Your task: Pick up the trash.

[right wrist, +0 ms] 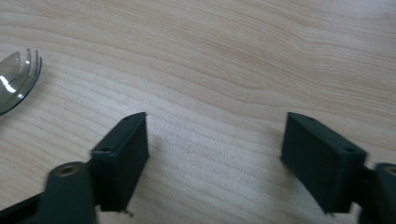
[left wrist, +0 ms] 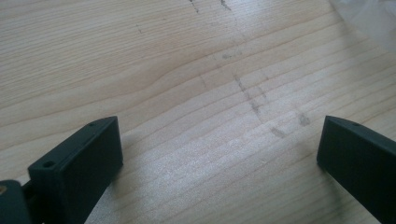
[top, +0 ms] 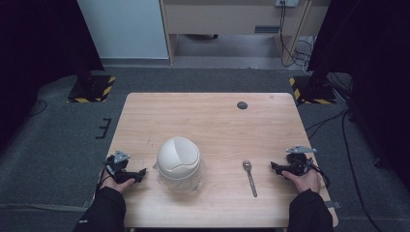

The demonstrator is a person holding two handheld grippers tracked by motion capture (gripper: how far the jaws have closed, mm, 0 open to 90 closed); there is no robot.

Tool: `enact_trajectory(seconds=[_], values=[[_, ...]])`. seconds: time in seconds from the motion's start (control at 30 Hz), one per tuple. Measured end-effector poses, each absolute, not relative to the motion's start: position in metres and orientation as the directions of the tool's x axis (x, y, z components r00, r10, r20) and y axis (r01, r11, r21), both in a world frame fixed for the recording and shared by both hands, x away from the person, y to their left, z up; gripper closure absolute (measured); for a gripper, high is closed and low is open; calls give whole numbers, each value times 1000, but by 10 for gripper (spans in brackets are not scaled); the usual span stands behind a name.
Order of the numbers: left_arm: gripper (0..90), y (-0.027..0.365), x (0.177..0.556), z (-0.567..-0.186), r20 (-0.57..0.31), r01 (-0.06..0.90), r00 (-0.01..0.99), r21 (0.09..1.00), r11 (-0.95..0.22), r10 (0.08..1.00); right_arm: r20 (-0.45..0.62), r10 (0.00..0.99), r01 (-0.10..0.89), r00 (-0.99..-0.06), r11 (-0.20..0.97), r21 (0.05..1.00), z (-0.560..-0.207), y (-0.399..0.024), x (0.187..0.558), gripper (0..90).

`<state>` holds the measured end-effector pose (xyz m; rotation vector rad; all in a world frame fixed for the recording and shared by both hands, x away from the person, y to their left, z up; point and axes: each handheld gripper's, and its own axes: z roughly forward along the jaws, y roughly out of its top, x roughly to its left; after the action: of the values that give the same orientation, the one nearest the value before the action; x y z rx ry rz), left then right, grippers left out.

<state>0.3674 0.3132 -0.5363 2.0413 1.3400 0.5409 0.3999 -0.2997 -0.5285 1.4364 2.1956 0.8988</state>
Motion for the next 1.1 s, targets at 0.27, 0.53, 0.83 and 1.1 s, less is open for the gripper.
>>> enact_trajectory(seconds=[0.27, 0.53, 0.83, 1.1], values=[[0, 313, 367, -536, -3, 659, 399, 696, -285, 917, 33, 895, 591, -444, 265, 762, -514, -300, 397, 312], [0, 312, 367, -536, -2, 659, 399, 696, -285, 917, 51, 864, 452, -501, 211, 867, -485, -286, 390, 256], [0, 309, 367, -536, -3, 654, 416, 696, -297, 909, 65, 857, 392, -512, 165, 905, -456, -281, 385, 222], [0, 309, 367, -536, -3, 654, 416, 696, -297, 909, 69, 825, 306, -560, 129, 943, -426, -271, 381, 186]])
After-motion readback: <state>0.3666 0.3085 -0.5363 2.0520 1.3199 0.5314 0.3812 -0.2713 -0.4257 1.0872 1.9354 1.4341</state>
